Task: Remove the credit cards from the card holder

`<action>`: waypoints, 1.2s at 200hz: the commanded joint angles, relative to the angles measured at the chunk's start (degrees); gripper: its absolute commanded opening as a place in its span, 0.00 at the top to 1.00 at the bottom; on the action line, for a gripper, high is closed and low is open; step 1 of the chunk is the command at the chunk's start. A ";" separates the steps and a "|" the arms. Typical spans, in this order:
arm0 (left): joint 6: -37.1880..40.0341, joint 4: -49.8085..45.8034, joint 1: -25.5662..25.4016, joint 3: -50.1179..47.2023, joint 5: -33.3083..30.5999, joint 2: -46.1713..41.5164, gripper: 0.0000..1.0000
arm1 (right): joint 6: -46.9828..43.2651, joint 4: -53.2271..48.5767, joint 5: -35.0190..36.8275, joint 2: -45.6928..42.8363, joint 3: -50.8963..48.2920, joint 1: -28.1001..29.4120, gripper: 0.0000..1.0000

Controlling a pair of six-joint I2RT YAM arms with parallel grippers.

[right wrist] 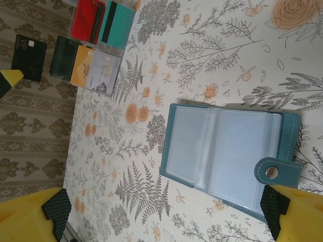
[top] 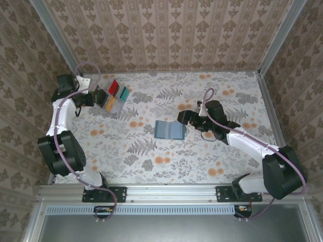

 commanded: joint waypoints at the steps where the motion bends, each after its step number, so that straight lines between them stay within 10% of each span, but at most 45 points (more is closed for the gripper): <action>1: 2.13 1.46 0.80 1.92 4.21 2.23 1.00 | 1.30 2.21 -1.33 -0.76 -0.55 -0.27 0.00; 197: 8.31 2.03 -0.33 2.73 -0.26 9.90 1.00 | 2.74 2.91 -3.06 -2.86 -0.11 -0.17 0.00; 240: 7.82 3.52 -1.13 2.44 -1.10 7.03 0.74 | 2.88 3.63 -3.45 -2.55 -0.20 -0.17 0.00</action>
